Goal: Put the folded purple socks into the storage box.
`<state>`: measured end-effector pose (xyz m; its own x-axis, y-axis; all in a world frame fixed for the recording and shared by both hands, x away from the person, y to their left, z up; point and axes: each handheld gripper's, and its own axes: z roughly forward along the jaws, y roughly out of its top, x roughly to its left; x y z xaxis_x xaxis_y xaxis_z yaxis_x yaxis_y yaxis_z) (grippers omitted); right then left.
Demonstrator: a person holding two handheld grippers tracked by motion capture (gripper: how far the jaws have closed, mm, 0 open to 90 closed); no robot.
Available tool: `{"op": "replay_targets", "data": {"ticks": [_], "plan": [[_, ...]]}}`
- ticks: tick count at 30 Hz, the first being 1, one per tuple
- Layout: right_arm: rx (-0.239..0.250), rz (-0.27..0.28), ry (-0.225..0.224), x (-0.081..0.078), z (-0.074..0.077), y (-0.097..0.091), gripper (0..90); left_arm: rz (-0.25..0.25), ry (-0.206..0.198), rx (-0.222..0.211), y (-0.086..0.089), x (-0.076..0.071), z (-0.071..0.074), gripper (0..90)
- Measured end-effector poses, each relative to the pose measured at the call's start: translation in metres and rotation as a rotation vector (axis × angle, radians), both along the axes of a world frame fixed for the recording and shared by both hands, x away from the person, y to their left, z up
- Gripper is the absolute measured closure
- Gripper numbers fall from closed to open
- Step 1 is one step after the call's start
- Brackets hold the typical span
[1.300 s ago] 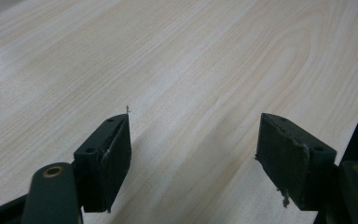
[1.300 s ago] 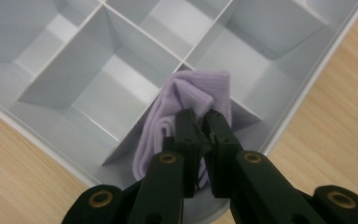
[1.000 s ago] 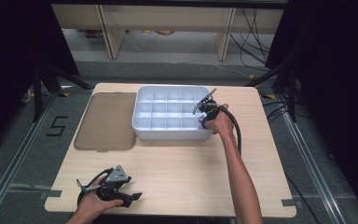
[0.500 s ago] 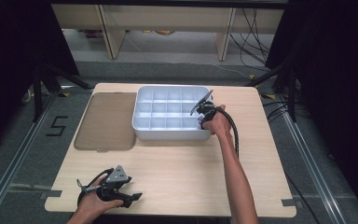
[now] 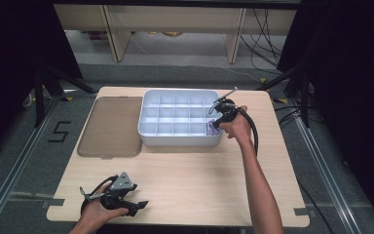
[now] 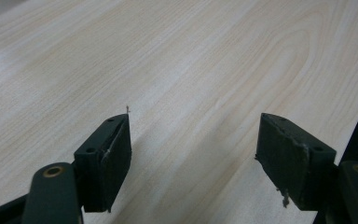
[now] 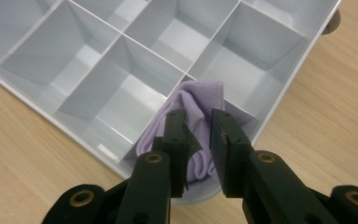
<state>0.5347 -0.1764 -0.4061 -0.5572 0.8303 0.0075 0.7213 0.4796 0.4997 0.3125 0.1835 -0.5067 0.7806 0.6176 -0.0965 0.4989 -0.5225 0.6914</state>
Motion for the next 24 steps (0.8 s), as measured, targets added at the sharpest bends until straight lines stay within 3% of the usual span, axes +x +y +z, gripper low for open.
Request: {"op": "replay_targets", "data": {"ticks": [4, 5, 15, 16, 18, 24], "plan": [[0.051, 0.003, -0.029, -0.011, 0.01, -0.007, 75.3, -0.013, -0.012, 0.01, 0.002, 0.002, 0.001, 26.0], [0.054, 0.01, -0.034, -0.012, 0.011, -0.008, 75.1, 0.002, 0.002, -0.001, 0.001, 0.001, 0.001, 26.0], [0.104, 0.044, -0.068, -0.029, 0.014, -0.011, 74.9, -0.004, -0.009, 0.003, 0.003, 0.002, 0.002, 26.0], [0.116, 0.054, -0.076, -0.032, 0.015, -0.01, 74.9, 0.014, -0.004, -0.002, 0.003, 0.002, 0.001, 26.0], [0.122, 0.072, -0.091, -0.035, 0.015, -0.01, 74.9, -0.007, -0.013, 0.006, 0.004, 0.003, 0.002, 26.0], [0.15, 0.075, -0.11, -0.044, 0.016, -0.007, 74.9, 0.002, -0.01, 0.004, 0.004, 0.003, 0.002, 26.0]]}}
